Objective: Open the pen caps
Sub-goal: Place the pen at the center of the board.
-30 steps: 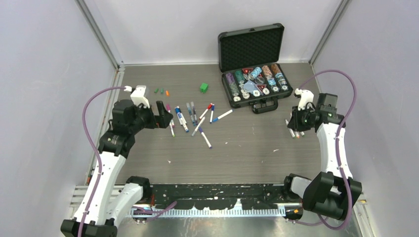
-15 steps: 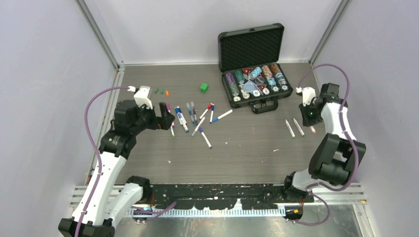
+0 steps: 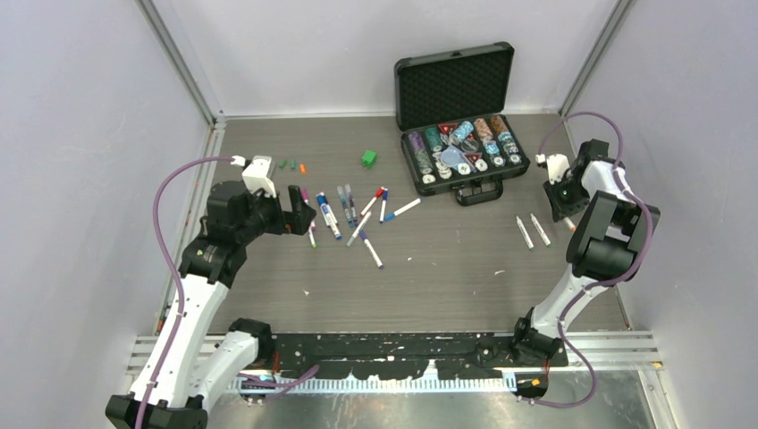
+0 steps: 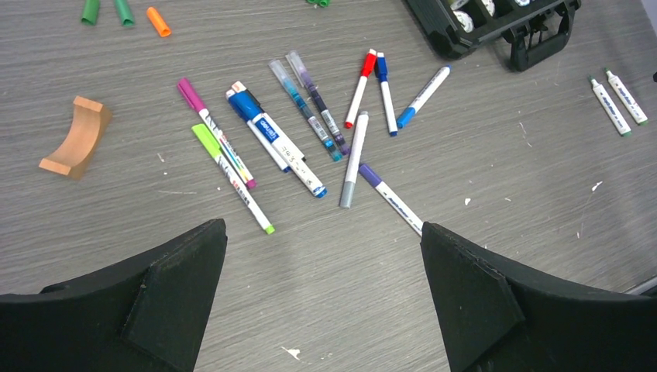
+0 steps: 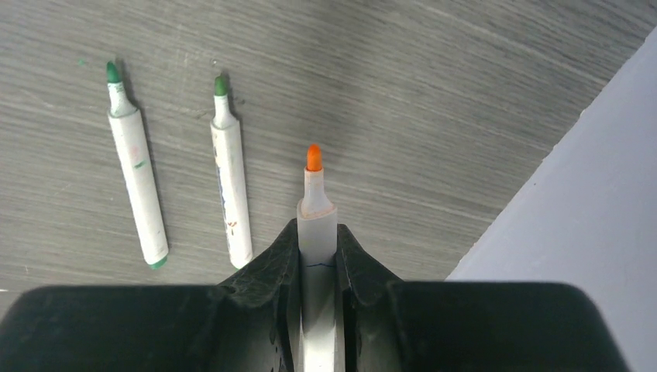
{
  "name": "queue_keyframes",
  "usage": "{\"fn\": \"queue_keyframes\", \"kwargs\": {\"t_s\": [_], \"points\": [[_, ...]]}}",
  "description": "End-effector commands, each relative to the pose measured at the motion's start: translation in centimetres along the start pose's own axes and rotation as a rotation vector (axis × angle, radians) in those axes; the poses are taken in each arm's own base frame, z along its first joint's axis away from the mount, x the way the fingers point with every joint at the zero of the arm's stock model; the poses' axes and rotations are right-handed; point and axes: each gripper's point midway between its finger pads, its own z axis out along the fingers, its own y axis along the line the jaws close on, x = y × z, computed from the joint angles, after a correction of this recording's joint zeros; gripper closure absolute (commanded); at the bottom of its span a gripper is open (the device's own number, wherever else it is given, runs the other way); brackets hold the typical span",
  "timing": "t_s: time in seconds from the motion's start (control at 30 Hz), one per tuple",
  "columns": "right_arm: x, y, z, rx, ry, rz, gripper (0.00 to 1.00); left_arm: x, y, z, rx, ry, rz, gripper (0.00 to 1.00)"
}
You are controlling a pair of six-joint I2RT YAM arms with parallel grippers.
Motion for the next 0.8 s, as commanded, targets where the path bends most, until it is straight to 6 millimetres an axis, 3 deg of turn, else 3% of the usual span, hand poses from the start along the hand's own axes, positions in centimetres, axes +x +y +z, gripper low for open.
{"fn": "queue_keyframes", "kwargs": {"t_s": [0.0, 0.3, 0.77], "points": [[-1.6, -1.3, -0.2, 0.021, -0.028, 0.021, 0.77, -0.6, 0.0, 0.0, -0.001, -0.017, 0.022, 0.0], [-1.3, -1.1, 1.7, -0.013, 0.006, 0.069, 0.73, -0.6, 0.0, 0.0, -0.003, -0.015, 0.026, 0.0], [-0.5, -0.9, 1.9, -0.016, 0.044, 0.074, 0.73, -0.5, 0.0, 0.1, -0.002, -0.009, 0.025, 0.0]]}}
